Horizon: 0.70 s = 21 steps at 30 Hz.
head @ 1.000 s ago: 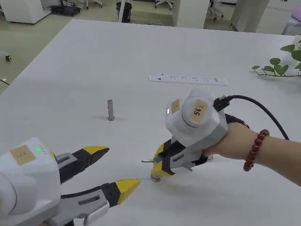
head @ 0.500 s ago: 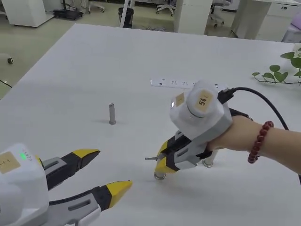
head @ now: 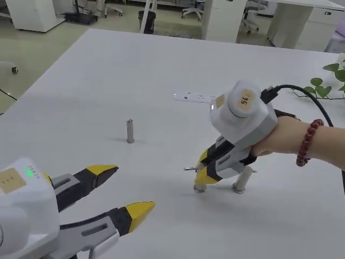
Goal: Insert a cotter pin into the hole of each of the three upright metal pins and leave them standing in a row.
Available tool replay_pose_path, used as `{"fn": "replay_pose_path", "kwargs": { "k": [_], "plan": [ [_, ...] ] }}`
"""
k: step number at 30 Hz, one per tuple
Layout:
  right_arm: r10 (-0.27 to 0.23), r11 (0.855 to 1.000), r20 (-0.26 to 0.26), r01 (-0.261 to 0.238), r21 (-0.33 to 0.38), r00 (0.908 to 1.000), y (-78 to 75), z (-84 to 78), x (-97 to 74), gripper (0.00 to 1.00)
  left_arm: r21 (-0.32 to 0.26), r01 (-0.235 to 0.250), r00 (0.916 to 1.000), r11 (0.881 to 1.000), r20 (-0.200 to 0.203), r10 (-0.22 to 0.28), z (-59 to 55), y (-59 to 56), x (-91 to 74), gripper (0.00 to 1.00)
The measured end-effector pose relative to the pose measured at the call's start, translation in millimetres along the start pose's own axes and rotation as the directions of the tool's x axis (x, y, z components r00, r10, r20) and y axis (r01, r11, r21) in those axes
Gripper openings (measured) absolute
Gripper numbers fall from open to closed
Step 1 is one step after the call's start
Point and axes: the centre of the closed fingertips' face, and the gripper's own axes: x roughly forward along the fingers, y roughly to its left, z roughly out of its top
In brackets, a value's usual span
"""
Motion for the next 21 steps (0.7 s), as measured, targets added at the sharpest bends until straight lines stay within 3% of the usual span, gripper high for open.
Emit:
{"fn": "replay_pose_path", "kwargs": {
  "k": [11,21],
  "plan": [
    [-0.043,0.995,-0.030,0.046,0.090,0.9986,-9.3,-6.6,6.4,0.13,0.008,0.004,0.9999,1.000,0.010,-0.004,5.1,0.2,2.6,0.49],
    [-0.060,0.991,-0.042,0.065,0.114,0.9973,-11.3,-12.0,11.0,0.13,0.008,0.003,1.0000,1.000,0.006,-0.003,3.9,0.8,2.3,0.49]
  ]
}}
